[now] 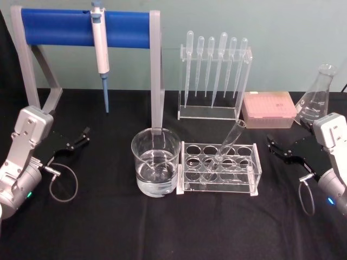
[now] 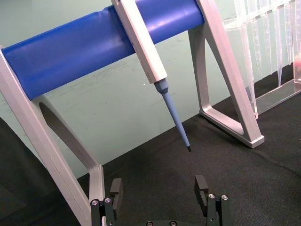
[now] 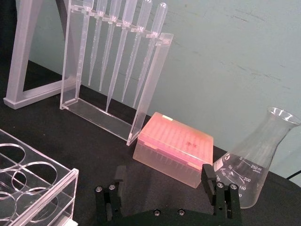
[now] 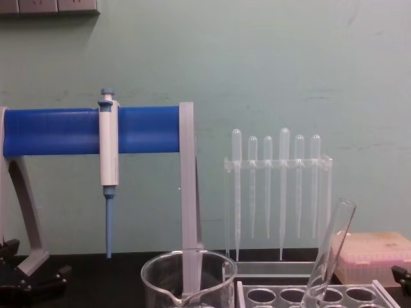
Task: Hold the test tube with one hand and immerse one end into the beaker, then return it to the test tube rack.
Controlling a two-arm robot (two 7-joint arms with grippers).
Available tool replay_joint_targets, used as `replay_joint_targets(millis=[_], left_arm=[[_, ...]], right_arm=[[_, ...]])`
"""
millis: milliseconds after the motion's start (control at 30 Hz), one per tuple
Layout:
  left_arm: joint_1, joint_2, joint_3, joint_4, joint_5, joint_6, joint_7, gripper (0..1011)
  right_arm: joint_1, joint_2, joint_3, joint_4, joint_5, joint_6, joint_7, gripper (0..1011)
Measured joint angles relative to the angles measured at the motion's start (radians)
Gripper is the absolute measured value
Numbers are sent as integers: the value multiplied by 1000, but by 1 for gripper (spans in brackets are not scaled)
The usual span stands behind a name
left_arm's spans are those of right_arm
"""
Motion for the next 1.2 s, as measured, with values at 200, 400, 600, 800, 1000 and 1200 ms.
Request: replay_joint_targets(millis=[200,400,600,800,1000,1200], left_arm=[[0,0,0,0,0,0,0,1000],[0,0,0,0,0,0,0,1000],[0,0,0,0,0,0,0,1000],[0,0,0,0,0,0,0,1000],[0,0,0,0,0,0,0,1000],[0,0,0,0,0,0,0,1000]], right_arm=[[0,0,0,0,0,0,0,1003],[0,0,0,0,0,0,0,1003],[0,0,0,0,0,0,0,1003],[0,0,0,0,0,0,0,1003],[0,0,0,0,0,0,0,1003],[0,0,0,0,0,0,0,1003]])
